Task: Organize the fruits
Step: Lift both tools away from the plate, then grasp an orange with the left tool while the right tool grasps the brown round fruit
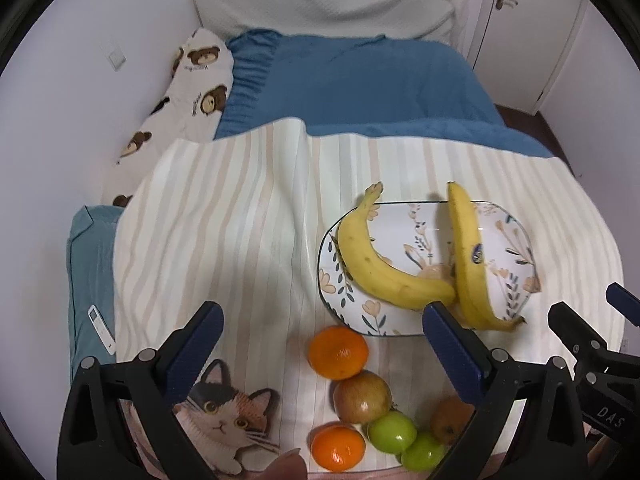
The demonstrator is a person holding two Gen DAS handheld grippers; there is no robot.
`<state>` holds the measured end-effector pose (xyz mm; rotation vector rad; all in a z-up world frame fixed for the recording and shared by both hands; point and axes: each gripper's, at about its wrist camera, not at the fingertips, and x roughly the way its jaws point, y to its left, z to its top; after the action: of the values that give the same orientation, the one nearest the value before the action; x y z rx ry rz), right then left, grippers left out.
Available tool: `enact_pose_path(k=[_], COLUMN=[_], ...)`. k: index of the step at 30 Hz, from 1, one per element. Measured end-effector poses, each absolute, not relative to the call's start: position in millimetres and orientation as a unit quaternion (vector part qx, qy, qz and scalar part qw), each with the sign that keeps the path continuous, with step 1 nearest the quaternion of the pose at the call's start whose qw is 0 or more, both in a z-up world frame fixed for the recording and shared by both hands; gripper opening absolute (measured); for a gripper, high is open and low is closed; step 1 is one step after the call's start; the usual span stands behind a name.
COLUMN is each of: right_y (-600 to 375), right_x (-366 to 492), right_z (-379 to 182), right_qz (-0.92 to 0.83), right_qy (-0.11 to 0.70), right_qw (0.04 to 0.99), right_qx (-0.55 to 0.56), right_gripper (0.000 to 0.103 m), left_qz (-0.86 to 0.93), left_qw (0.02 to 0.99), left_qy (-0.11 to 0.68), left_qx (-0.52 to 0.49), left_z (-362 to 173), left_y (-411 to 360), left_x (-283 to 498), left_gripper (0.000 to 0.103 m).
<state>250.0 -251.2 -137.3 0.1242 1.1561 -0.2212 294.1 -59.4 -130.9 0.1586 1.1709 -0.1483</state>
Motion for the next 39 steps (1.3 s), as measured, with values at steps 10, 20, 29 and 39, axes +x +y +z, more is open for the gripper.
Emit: enact_pose_path(k=[10, 20, 29, 39], right_y=[-236, -222, -226, -240], right_x=[190, 137, 114, 128], right_z=[-73, -22, -30, -166], right_qz=[-0.107, -0.102, -0.068, -0.031], right_qy=[0.494, 0.453, 0.467, 0.578], right_qw=[0.862, 0.884, 0.876, 0.791], right_qx=[0.045, 0.049, 0.102, 0.201], right_gripper=[0.101, 0.101, 0.103, 0.103], left_qz=[-0.082, -0.097, -0.086, -0.055], left_qw=[0.857, 0.879, 0.879, 0.787], left_qy=[0.505, 0.464, 0.468, 0.61], left_qx=[0.064, 0.051, 0.026, 0.081], left_z=[-81, -39, -47, -190], left_y=[-49, -46, -30, -27], left_x=[239, 192, 182, 185], left_gripper=[0.102, 0.102, 0.103, 0.103])
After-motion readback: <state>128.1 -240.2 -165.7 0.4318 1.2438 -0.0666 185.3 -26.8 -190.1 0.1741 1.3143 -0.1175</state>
